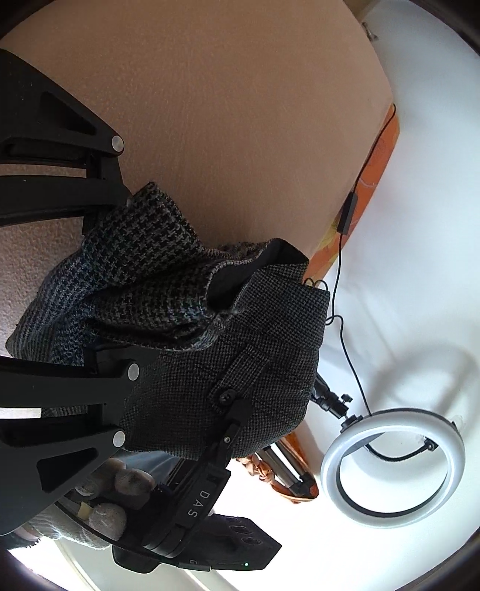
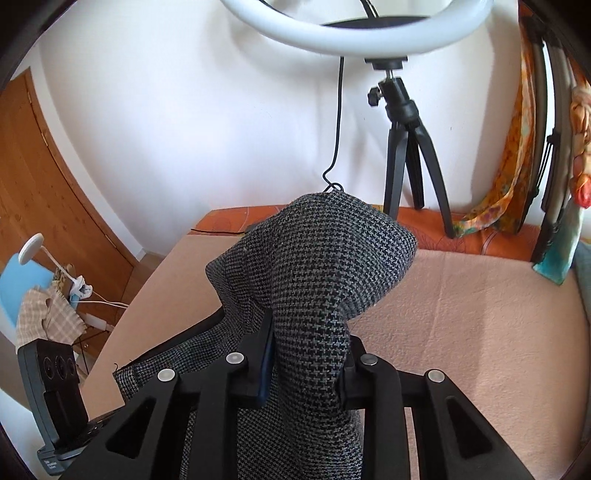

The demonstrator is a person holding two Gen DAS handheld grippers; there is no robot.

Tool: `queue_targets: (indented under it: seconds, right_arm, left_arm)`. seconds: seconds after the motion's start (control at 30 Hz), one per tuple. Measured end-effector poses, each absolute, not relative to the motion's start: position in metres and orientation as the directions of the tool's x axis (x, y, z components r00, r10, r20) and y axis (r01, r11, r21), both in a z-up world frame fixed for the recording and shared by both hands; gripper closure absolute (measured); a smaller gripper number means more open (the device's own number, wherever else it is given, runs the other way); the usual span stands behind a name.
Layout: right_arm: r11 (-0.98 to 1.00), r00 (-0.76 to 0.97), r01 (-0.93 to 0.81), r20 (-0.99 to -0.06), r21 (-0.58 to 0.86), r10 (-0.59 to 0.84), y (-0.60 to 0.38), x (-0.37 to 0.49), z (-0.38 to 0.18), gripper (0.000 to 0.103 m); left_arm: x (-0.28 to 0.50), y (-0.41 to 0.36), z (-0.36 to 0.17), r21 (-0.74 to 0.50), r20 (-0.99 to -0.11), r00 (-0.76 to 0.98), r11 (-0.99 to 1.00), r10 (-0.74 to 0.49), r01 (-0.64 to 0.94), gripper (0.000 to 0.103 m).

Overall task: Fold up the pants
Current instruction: 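Grasp the folded shorts with the right gripper and lift them, then carry the shorts with the right gripper onto the dark folded stack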

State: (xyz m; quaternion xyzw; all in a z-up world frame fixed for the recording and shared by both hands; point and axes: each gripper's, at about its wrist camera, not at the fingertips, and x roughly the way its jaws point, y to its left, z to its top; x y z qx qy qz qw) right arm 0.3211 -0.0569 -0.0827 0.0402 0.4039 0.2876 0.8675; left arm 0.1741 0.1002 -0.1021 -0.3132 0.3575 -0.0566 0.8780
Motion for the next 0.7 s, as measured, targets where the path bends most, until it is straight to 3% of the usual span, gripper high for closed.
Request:
queue_targets:
  seconds: [0.7]
  right_arm:
    - [0.909, 0.667, -0.356, -0.623, 0.216, 0.409, -0.218, 0.295, -0.011, 0.079]
  left_arm:
    - [0.194, -0.042, -0.051, -0.564, -0.483, 0.725, 0.808, -0.491, 0.172, 0.068]
